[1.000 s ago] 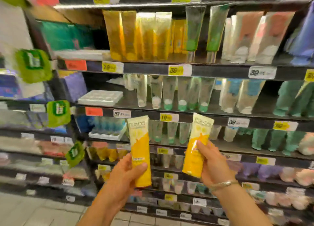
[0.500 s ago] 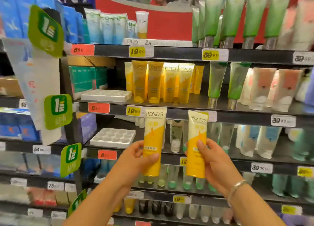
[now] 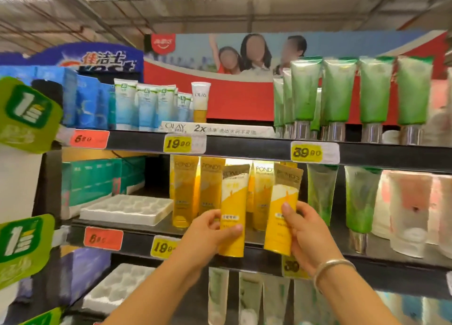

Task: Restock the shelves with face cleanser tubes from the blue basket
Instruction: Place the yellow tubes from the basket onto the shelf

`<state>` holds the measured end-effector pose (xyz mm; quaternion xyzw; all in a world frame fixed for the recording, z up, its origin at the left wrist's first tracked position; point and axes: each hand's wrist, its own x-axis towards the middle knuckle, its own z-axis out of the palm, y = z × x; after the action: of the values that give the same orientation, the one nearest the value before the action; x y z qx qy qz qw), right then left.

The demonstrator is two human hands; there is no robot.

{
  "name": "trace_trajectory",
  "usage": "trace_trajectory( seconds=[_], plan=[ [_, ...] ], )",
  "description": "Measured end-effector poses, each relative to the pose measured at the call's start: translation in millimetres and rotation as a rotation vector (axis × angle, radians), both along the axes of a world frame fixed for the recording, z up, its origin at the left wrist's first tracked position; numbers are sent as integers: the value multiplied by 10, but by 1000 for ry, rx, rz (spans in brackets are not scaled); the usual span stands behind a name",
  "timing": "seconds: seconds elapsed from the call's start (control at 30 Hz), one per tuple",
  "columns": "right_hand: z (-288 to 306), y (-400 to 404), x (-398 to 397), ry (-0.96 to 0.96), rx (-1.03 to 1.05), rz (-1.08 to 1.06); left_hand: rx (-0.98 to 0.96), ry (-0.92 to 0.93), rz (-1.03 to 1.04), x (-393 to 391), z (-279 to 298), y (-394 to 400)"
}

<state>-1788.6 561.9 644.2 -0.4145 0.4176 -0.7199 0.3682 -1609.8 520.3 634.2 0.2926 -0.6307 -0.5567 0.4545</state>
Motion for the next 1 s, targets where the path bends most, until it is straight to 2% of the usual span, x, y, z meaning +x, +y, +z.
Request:
trace_trajectory(
  seconds=[0.2, 0.3, 0.47, 0.7, 1.0],
  plan=[
    [180, -502, -206, 209, -84, -100, -235, -87, 216, -328, 164, -428],
    [121, -625, -259, 303, -102, -100, -284, -136, 280, -458, 116, -562],
    [26, -704, -341, 341, -121, -106, -339, -242, 336, -587, 83, -660],
    [24, -712, -363, 528, -80, -117, -548, -385, 585, -566, 40, -714],
    [-7, -715, -378, 703, 5, -233, -579, -447, 707, -642, -1, -716]
  ],
)
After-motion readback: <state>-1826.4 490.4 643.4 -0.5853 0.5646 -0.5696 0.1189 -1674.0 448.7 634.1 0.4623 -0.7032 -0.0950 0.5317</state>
